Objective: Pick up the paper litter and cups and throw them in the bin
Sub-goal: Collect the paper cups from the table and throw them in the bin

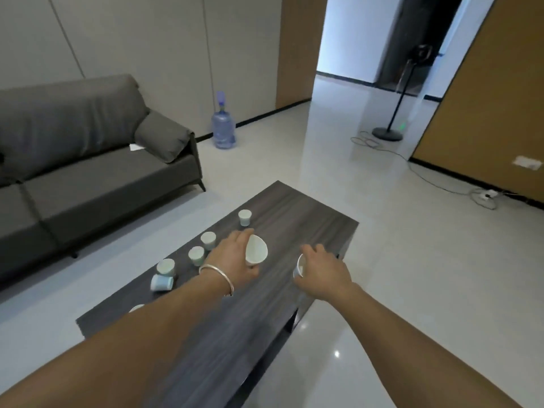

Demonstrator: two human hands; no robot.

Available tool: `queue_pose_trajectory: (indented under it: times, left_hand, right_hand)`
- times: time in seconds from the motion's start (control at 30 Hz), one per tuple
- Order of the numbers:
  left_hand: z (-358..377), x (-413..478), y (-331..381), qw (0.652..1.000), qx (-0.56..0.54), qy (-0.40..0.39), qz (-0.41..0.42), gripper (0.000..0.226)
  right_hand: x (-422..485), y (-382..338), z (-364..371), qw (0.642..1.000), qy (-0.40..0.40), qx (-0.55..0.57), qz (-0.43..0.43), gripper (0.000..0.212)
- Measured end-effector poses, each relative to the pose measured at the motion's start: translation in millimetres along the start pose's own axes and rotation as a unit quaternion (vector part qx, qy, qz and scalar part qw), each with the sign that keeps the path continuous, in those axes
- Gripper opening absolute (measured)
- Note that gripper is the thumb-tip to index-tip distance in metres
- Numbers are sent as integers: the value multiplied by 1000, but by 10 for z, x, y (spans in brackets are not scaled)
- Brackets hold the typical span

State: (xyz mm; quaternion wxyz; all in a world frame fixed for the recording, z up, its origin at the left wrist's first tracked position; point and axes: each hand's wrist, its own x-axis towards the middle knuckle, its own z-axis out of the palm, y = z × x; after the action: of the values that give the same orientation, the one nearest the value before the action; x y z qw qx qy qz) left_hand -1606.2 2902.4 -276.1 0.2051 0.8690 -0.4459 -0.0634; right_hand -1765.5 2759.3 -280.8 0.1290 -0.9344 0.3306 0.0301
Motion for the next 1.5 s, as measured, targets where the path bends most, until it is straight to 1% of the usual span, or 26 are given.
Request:
queue_pose_trajectory:
  times: [0.1,0.2,0.3,0.43,0.53,0.67,0.77,0.9,1.03,1.17,1.23,1.37,1.5]
  left_hand:
    - [252,212,749,998,12,-21,65,75]
    - [552,424,1570,991,4,-36,125,75]
    - [932,566,2505,983,-6,-52,174,75]
    - [1478,610,3692,968,-31,-78,236,78]
    - [1845,576,4364,955,-41,-111,270,79]
    - [2217,716,5015,946,-27,-137,294,77]
    - [2506,924,5416,936,-16,-157,315,77]
    - [2975,1339,6037,922,-29,-183,341,77]
    - [3397,1839,6789,900,-51,-195,387,79]
    - [3646,2346,7525,880,-60,-203,424,82]
    - [3759,2596,7852,872,-59,-201,443,82]
    - [4065,2928,8392,860,-47,-218,459,81]
    - [4482,3230,9048,852,-38,-224,472,80]
  right_hand:
    - [-330,789,-150,998,19,18,60,60]
    - [-678,1592,-311,991,45,34,118,64]
    - [-1054,2426,-491,983,55,40,169,69]
    - [-1586,3455,-711,968,69,38,239,69]
    - [-1930,4090,-815,955,64,43,287,69]
    - [-2144,4777,-908,935,77,60,340,68]
    - [-2171,5194,-900,923,80,75,368,67]
    - [-2046,5836,-963,908,77,80,404,71]
    - [-1834,6546,-1185,889,77,69,446,71]
    - [-1596,7182,-1492,867,81,69,487,71]
    - [-1475,7486,-1618,860,94,68,497,71]
    - [-1362,8059,-1745,851,87,72,513,72]
    - [-1260,8875,-1891,842,92,72,526,73]
